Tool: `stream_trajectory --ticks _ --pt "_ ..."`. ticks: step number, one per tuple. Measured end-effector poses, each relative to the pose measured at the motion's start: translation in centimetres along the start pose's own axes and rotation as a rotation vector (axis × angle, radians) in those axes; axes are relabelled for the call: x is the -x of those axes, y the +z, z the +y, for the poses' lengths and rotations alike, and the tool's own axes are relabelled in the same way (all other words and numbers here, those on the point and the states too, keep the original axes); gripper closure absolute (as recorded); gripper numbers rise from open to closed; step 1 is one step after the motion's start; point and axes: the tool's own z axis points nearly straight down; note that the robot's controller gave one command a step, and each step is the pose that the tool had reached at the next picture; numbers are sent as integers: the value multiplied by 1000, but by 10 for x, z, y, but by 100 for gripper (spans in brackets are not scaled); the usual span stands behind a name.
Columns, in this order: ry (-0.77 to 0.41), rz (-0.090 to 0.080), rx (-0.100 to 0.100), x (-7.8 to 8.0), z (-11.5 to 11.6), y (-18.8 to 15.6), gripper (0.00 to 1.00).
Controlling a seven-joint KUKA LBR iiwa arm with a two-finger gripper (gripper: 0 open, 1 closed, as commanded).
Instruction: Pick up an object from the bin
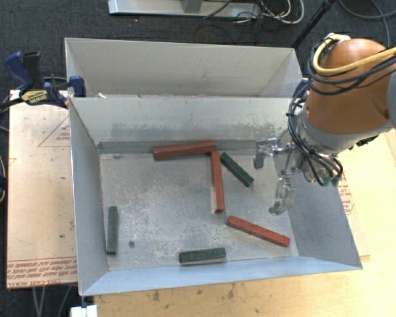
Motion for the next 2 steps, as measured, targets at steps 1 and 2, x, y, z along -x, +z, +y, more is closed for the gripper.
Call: stream_trajectory --ticks 1,2 --pt "-52 6 -1 -4 4 47 0" --pt "31 -5 -1 -14 -4 87 0"
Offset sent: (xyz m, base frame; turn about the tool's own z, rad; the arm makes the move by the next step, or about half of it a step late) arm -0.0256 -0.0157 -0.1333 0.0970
